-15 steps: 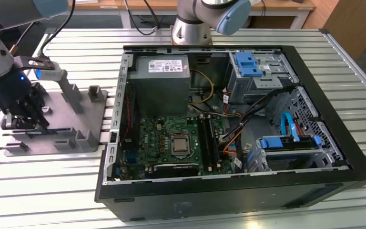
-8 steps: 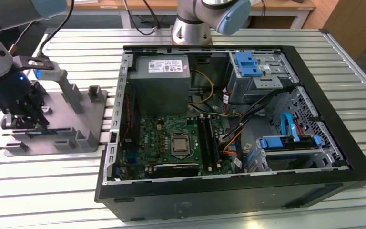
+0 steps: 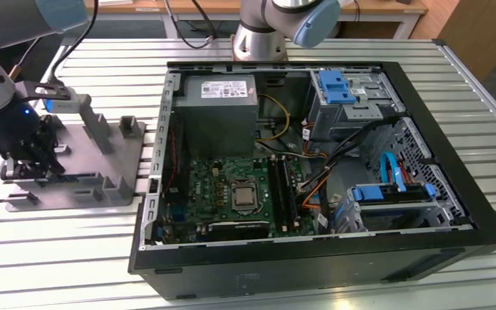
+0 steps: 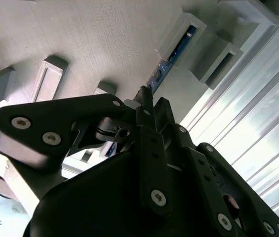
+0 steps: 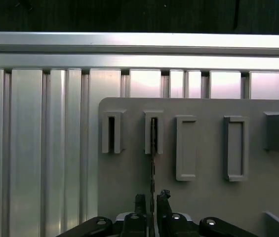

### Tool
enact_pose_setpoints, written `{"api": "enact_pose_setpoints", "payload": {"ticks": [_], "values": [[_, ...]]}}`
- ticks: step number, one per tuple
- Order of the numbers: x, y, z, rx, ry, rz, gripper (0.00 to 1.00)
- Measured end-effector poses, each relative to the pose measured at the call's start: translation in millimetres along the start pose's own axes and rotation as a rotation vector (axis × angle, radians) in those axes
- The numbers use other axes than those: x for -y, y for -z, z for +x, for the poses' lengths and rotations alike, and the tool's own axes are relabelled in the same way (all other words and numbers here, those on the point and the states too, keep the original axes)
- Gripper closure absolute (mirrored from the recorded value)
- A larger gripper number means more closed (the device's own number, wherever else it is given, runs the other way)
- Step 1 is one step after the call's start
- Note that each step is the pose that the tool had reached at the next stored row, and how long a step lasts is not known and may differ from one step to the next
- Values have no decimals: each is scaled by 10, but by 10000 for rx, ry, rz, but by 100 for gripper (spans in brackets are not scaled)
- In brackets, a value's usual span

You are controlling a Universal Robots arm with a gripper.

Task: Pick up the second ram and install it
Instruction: 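Pick up the second ram and move it above second insertion slot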

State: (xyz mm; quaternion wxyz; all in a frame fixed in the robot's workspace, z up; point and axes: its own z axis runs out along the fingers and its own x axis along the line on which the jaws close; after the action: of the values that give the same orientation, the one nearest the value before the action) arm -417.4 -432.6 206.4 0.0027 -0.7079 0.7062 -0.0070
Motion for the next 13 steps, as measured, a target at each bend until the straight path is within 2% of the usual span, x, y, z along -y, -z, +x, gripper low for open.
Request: {"api": "enact_pose_setpoints", "payload": {"ticks": [13], "values": [[-31, -159, 3, 41, 1, 0, 76]]}}
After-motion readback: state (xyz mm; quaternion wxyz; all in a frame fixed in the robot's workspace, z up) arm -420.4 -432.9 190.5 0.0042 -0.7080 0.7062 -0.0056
